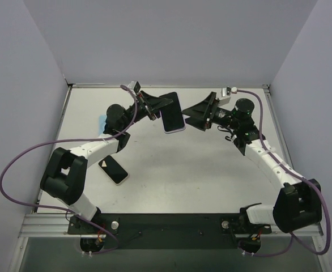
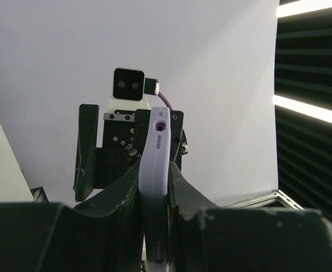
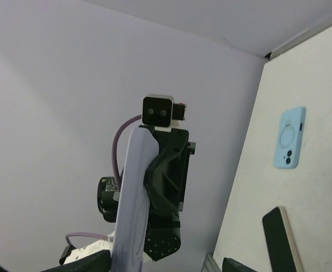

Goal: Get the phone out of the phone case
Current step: Remove the phone case from the phone.

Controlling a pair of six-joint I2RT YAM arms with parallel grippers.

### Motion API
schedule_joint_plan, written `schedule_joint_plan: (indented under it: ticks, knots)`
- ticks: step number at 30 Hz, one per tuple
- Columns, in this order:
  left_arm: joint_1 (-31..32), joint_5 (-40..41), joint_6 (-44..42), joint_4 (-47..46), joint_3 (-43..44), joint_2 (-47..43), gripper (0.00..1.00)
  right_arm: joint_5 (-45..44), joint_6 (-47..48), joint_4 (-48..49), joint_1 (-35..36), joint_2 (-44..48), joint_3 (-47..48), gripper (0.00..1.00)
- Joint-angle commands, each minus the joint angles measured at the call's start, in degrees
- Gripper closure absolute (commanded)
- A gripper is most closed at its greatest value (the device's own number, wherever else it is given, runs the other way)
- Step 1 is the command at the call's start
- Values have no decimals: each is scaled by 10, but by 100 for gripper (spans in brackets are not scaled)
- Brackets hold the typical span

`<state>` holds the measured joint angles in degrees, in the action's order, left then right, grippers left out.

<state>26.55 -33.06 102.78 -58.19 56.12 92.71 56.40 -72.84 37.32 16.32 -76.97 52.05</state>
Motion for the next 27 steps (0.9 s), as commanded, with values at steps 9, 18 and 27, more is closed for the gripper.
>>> schedule_joint_plan:
  ticks: [9, 18, 27]
  knots:
    - [-22, 4, -13, -75, 13, -46, 100, -55, 81, -124, -18, 96, -14, 37]
    - [-18, -37, -60, 4, 32, -49, 100, -56, 109, -129, -7, 57, 62, 35]
    - [-17, -46, -93, 59, 44, -60, 100, -22, 200, -246, 52, -38, 190, 49]
